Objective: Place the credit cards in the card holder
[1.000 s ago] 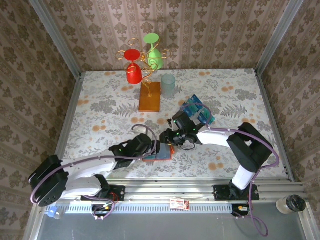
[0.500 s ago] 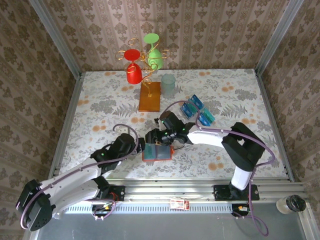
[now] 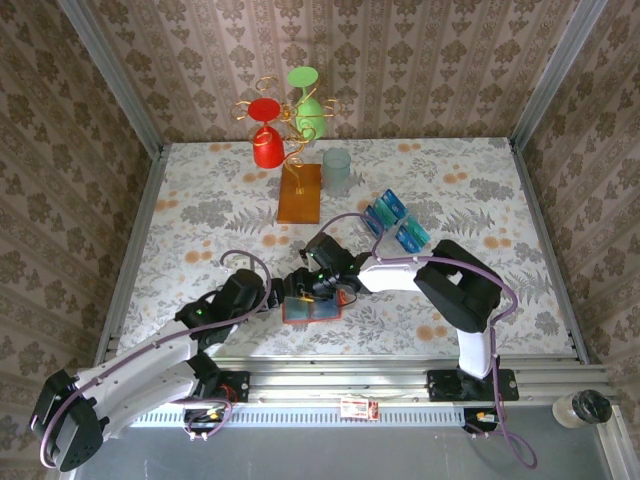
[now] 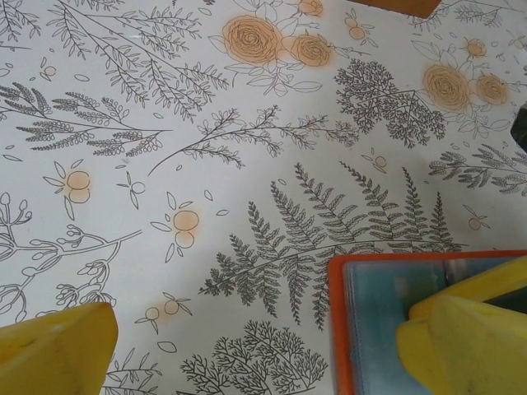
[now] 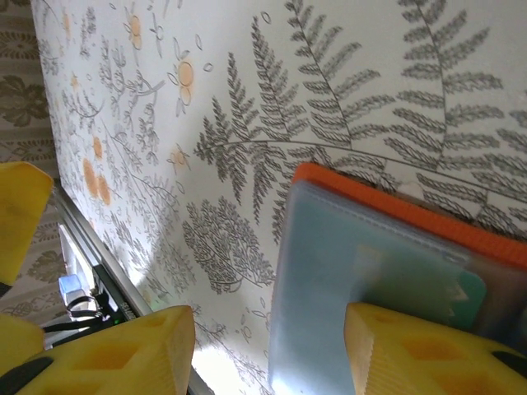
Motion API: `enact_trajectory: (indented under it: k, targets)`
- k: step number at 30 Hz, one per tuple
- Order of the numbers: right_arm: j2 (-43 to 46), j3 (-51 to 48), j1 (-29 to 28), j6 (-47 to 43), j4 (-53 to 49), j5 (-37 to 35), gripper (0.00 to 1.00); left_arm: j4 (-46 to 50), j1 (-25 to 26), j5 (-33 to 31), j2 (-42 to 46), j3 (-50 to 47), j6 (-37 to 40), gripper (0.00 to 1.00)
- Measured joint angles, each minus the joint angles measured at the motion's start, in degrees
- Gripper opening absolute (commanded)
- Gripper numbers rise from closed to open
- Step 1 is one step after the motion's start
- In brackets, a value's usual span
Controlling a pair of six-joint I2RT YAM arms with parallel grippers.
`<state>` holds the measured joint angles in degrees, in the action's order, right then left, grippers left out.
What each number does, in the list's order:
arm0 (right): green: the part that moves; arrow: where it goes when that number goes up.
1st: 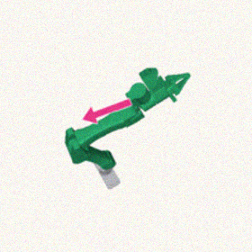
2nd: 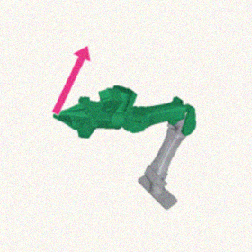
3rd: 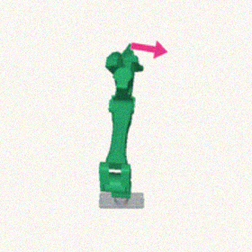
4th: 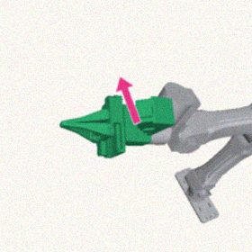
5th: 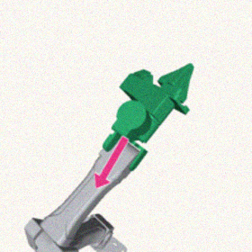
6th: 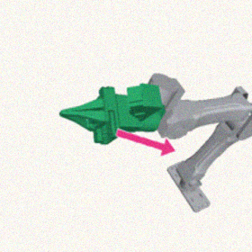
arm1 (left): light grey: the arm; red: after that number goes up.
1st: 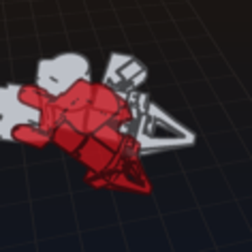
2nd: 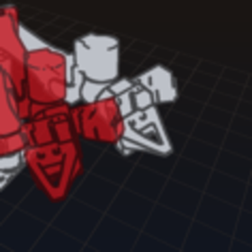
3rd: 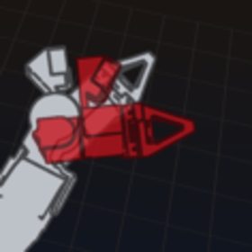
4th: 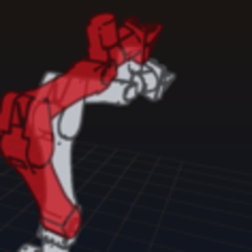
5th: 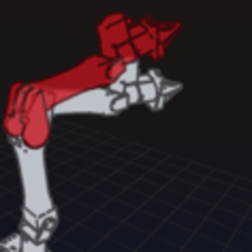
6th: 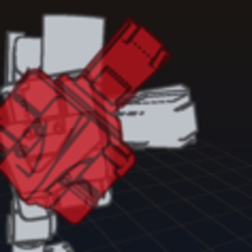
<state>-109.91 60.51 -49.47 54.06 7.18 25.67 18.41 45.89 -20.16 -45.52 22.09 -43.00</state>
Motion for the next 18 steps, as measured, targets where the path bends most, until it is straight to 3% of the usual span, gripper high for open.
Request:
enact_trajectory:
  k: [18]
  targets:
    - [4.68,-0.02,3.15,-1.53,-3.56,-1.27,0.51,-3.19,-0.57,0.87,-1.77,0.04,0.00,0.99]
